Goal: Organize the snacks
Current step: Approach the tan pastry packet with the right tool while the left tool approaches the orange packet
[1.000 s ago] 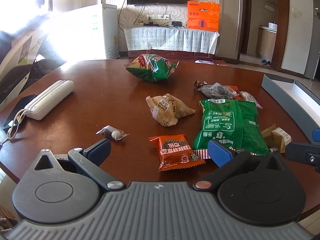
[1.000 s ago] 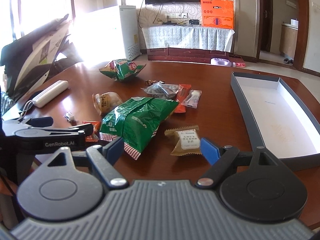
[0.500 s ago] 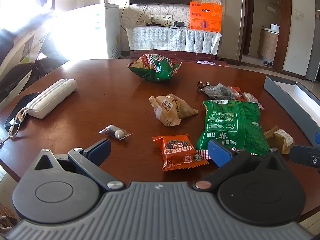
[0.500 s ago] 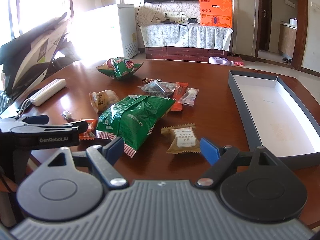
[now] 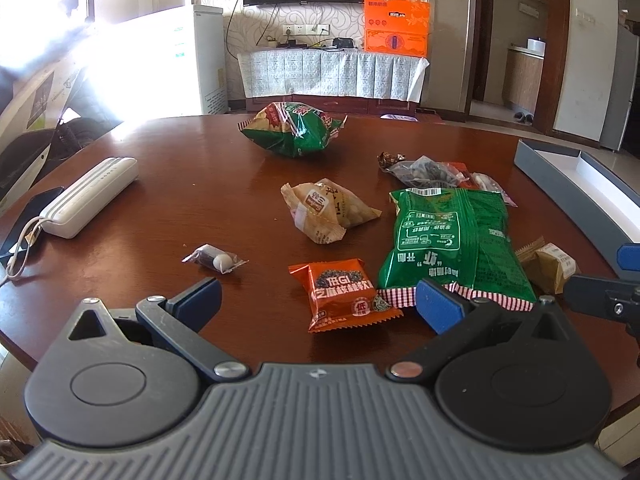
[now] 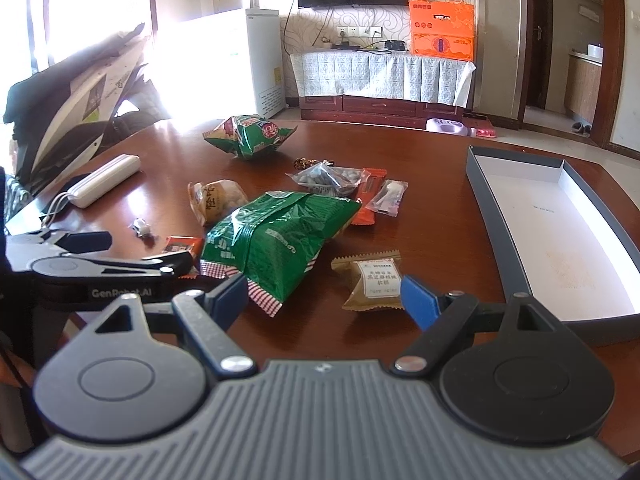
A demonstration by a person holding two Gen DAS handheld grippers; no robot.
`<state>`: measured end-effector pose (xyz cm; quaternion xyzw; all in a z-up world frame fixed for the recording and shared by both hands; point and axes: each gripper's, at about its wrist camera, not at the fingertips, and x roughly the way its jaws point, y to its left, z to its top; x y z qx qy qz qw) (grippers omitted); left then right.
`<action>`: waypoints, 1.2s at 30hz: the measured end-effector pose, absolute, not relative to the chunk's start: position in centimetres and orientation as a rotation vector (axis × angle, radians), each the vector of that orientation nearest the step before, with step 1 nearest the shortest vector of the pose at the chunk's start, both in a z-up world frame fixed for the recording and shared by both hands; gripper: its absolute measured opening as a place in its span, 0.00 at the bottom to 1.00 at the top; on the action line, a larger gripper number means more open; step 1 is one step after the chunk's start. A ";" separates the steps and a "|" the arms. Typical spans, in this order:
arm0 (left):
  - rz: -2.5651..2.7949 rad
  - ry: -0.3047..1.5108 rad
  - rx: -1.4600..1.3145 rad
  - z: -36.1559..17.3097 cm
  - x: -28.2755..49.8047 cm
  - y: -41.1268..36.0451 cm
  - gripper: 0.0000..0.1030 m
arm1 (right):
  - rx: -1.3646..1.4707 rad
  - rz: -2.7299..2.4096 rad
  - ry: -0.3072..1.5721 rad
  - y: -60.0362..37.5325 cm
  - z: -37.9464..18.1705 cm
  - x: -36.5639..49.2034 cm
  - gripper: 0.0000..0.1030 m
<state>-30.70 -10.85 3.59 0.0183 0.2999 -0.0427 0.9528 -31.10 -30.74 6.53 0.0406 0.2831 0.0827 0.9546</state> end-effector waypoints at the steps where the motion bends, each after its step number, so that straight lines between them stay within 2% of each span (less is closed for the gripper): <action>1: -0.087 0.611 0.036 3.6 -30.7 -10.8 1.00 | 0.081 0.168 0.574 -30.7 6.5 -31.1 0.82; 20: -0.139 0.636 0.037 3.1 -30.7 -10.8 1.00 | 0.054 0.143 0.576 -31.2 6.2 -30.2 0.82; 24: -0.176 0.648 0.038 2.7 -30.4 -11.1 1.00 | 0.035 0.144 0.586 -31.1 5.9 -29.5 0.77; 36: -0.130 0.633 -0.034 2.2 -28.8 -10.0 1.00 | 0.047 0.145 0.594 -31.6 5.7 -28.8 0.76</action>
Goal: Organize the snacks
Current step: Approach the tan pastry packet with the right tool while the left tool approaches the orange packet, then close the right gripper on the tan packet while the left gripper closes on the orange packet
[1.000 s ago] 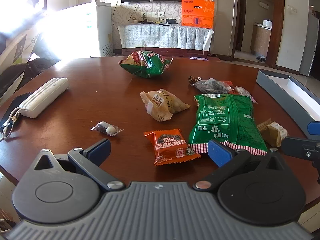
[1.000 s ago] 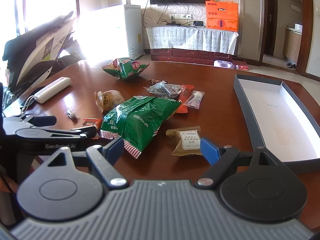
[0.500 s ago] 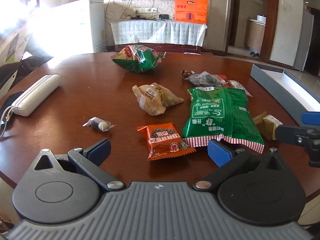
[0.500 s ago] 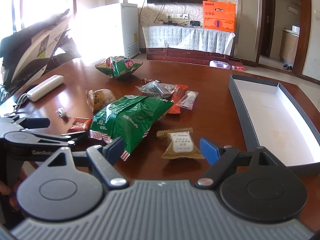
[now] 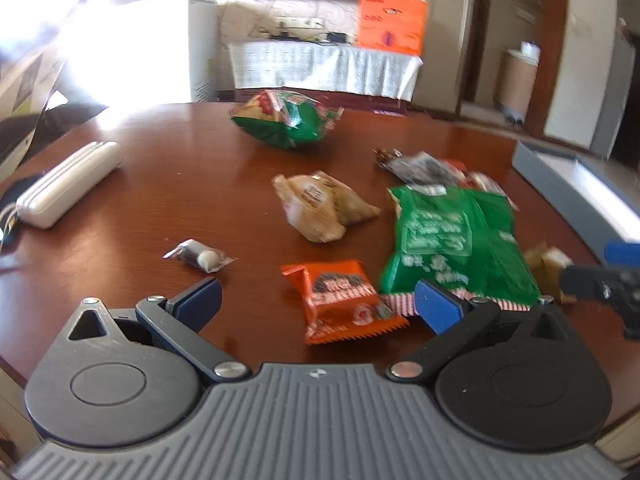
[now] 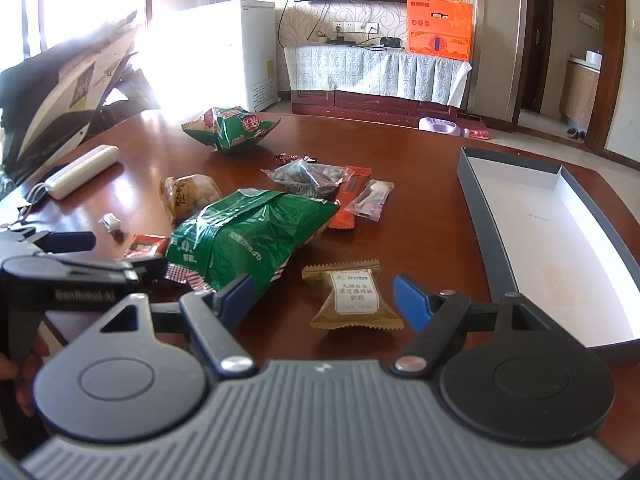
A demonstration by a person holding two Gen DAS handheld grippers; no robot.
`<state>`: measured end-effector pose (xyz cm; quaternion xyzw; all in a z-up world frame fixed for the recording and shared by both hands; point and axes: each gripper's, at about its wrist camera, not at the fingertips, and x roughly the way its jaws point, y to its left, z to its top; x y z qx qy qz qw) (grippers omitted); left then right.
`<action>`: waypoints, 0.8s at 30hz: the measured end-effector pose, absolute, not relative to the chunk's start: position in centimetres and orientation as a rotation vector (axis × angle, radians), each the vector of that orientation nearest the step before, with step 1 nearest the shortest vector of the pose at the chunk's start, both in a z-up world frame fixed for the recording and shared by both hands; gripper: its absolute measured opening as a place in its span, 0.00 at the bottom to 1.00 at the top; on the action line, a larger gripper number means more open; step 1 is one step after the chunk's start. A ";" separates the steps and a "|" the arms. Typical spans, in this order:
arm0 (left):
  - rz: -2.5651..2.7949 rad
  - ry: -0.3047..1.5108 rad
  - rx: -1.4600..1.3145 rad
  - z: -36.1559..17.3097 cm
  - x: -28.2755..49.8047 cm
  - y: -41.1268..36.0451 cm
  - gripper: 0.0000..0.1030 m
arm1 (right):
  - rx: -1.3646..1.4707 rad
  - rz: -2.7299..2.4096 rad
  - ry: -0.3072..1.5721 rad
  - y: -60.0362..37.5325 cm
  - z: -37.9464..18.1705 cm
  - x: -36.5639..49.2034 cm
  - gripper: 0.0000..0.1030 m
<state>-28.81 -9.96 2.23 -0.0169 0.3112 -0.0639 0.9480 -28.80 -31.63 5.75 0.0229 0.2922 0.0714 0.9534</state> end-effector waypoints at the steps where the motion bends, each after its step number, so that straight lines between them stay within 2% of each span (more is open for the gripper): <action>1: -0.139 0.658 -0.043 2.0 -28.4 -9.8 1.00 | 0.046 0.147 0.594 -31.6 5.8 -28.7 0.76; 2: -0.145 0.674 -0.046 1.8 -28.2 -9.8 0.99 | 0.043 0.149 0.593 -31.6 5.8 -28.7 0.76; 5: -0.176 0.678 -0.050 1.6 -27.9 -10.0 0.78 | 0.028 0.154 0.599 -31.3 5.6 -28.4 0.75; 6: -0.181 0.680 -0.036 1.6 -27.9 -10.4 0.71 | 0.022 0.155 0.605 -31.3 5.5 -28.2 0.71; 7: -0.180 0.682 -0.013 1.4 -27.8 -10.7 0.71 | 0.016 0.155 0.615 -31.2 5.3 -28.1 0.69; 11: -0.179 0.682 0.021 1.3 -27.8 -11.5 0.72 | 0.010 0.149 0.632 -31.3 4.9 -27.7 0.68; 12: -0.181 0.680 0.004 1.3 -27.7 -11.3 0.75 | 0.018 0.145 0.634 -31.4 4.8 -27.6 0.68; 13: -0.175 0.677 -0.007 1.4 -27.7 -11.1 0.82 | 0.033 0.145 0.636 -31.5 4.8 -27.5 0.69; 15: -0.158 0.685 -0.016 1.2 -27.4 -11.0 0.87 | 0.054 0.140 0.638 -31.8 4.8 -27.3 0.69; 20: -0.170 0.686 -0.004 1.0 -27.2 -11.3 0.87 | 0.068 0.132 0.668 -32.0 4.1 -26.2 0.69; 22: -0.173 0.683 0.010 1.0 -27.2 -11.5 0.85 | 0.050 0.136 0.686 -31.7 3.8 -25.7 0.60; 24: -0.175 0.683 0.024 1.0 -27.2 -11.7 0.84 | 0.024 0.130 0.691 -31.3 3.5 -25.6 0.55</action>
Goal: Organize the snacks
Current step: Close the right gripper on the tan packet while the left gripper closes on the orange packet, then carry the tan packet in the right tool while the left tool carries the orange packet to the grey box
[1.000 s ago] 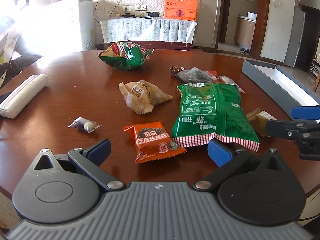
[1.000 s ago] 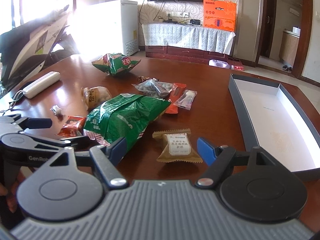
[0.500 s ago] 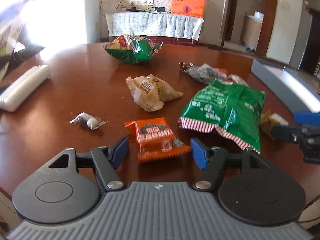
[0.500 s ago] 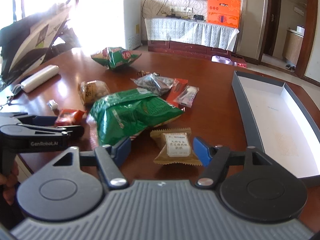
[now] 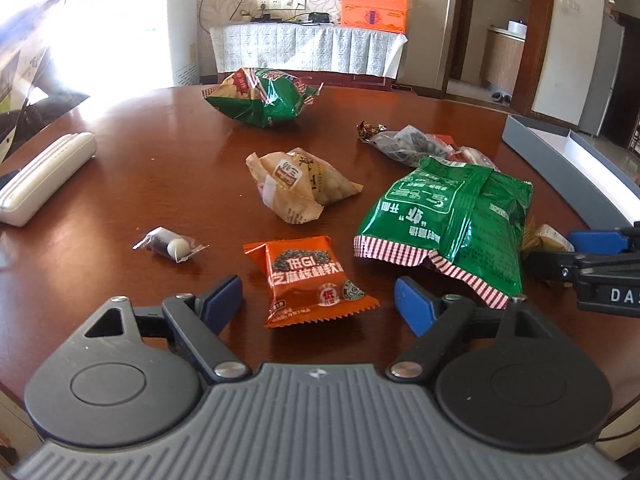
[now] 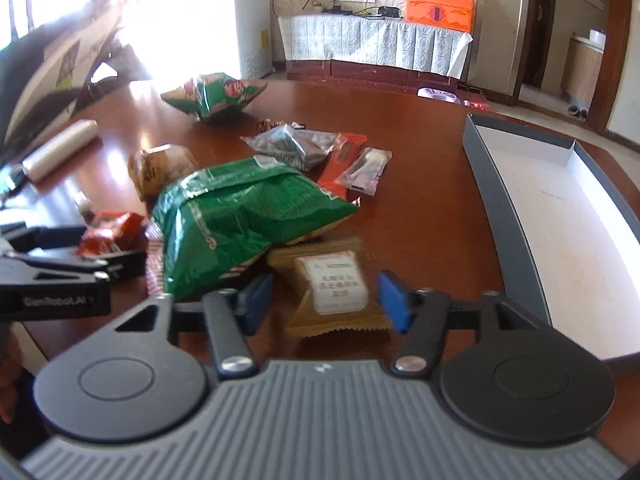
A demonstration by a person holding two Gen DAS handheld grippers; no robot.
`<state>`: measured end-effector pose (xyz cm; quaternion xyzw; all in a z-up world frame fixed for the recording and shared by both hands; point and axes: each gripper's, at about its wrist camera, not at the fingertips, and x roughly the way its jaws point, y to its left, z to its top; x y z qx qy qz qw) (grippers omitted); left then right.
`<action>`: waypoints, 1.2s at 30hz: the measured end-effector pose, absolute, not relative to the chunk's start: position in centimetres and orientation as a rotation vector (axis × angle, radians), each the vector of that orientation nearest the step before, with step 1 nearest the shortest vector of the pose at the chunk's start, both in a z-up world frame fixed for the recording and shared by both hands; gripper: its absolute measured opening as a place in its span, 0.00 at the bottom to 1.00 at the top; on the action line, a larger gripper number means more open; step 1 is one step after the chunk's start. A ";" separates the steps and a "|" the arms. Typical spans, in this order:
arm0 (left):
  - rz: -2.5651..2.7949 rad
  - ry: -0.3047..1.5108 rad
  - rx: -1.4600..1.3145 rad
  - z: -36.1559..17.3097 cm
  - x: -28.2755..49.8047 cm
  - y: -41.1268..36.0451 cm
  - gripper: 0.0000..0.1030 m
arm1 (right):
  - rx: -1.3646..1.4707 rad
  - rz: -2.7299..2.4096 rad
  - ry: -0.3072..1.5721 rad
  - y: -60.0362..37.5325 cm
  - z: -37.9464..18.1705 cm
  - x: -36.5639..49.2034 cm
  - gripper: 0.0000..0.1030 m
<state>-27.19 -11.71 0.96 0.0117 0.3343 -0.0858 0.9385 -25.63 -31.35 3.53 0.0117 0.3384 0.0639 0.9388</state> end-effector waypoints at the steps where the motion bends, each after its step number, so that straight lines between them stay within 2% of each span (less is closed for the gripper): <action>1: -0.175 0.682 0.026 0.9 -27.2 -11.7 0.84 | 0.024 0.131 0.690 -31.3 3.5 -25.6 0.55; 6: -0.172 0.674 0.034 0.8 -27.3 -12.0 0.84 | -0.007 0.105 0.714 -31.2 3.1 -25.5 0.55; 8: -0.170 0.666 0.055 0.7 -27.3 -12.3 0.80 | 0.011 0.112 0.723 -31.4 2.8 -25.3 0.53; 9: -0.176 0.659 0.058 0.8 -27.3 -12.4 0.73 | 0.018 0.116 0.722 -31.5 2.9 -25.3 0.42; 10: -0.179 0.654 0.057 0.8 -27.3 -12.4 0.64 | 0.015 0.120 0.719 -31.5 2.9 -25.4 0.42; 11: -0.177 0.648 0.058 0.8 -27.4 -12.4 0.59 | 0.010 0.121 0.719 -31.4 3.0 -25.4 0.42; 16: -0.181 0.646 0.026 0.9 -27.2 -11.9 0.50 | 0.008 0.135 0.710 -31.2 3.1 -25.7 0.42; 20: -0.185 0.647 0.019 1.0 -27.3 -11.7 0.48 | 0.014 0.139 0.679 -31.3 3.8 -26.3 0.42; 23: -0.179 0.635 0.013 1.2 -27.5 -11.5 0.42 | 0.020 0.141 0.669 -31.4 4.1 -26.6 0.42; 36: -0.117 0.570 0.028 2.3 -28.2 -10.7 0.42 | 0.029 0.155 0.615 -31.5 5.4 -27.6 0.42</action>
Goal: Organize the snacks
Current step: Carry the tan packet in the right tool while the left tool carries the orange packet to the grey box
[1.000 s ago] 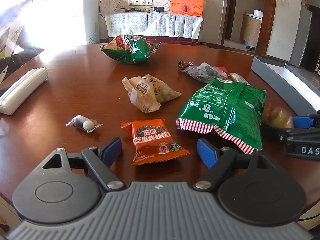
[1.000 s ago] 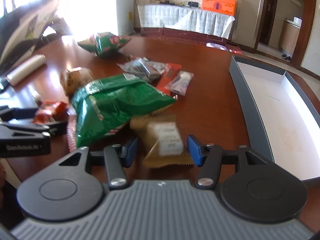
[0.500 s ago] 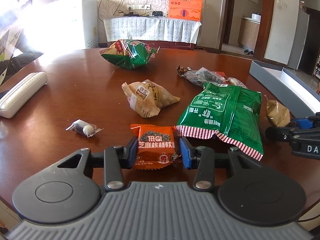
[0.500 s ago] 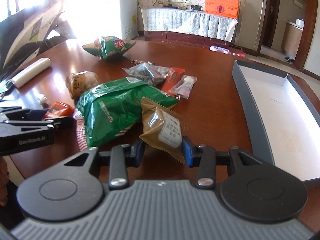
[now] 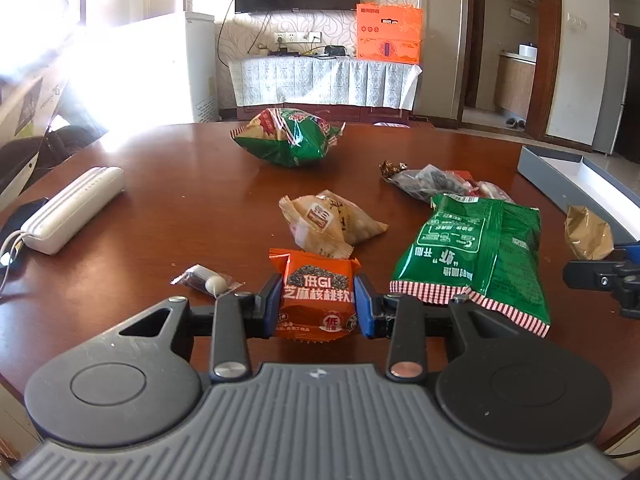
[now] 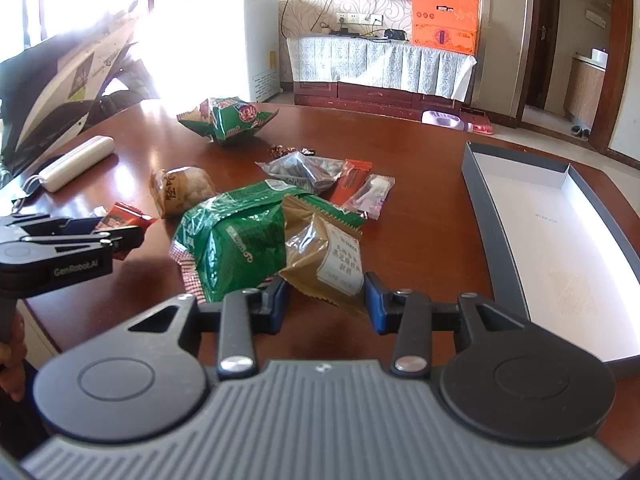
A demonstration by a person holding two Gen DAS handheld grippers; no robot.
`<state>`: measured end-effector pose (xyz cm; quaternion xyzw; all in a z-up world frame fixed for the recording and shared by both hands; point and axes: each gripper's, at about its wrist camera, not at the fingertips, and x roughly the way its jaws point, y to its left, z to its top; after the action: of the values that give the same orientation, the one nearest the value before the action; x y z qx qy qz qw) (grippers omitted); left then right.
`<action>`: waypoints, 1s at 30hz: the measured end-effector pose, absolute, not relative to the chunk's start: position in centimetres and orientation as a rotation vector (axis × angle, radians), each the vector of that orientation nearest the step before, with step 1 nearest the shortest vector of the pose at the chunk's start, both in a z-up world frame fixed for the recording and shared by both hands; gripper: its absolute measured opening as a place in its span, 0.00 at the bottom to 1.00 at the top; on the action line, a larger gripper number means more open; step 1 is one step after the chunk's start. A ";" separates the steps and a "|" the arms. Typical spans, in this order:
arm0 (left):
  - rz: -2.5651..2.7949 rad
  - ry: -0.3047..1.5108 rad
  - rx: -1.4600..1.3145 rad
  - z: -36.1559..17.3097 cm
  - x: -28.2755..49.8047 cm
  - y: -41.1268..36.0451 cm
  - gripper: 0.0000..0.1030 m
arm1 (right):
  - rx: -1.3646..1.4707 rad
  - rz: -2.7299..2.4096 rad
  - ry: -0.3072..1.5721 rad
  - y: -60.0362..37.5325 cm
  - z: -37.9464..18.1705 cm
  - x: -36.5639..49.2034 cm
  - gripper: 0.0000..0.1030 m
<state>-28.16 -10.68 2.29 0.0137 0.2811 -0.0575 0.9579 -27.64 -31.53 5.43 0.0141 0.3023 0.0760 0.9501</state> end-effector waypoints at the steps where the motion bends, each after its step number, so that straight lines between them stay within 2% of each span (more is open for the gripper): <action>1: -0.113 0.567 0.028 2.4 -28.2 -10.6 0.42 | 0.030 0.156 0.612 -31.6 5.5 -27.8 0.42; 12: -0.148 0.523 0.058 4.3 -28.6 -12.0 0.42 | 0.026 0.176 0.560 -31.1 6.7 -28.0 0.42; 30: -0.283 0.458 0.122 7.7 -27.9 -19.3 0.42 | 0.071 0.072 0.419 -34.4 9.1 -29.0 0.42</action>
<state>-27.90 -19.27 7.67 0.0604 0.2261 -0.1399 0.9621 -29.05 -34.39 9.06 0.0350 0.2077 0.0358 0.9769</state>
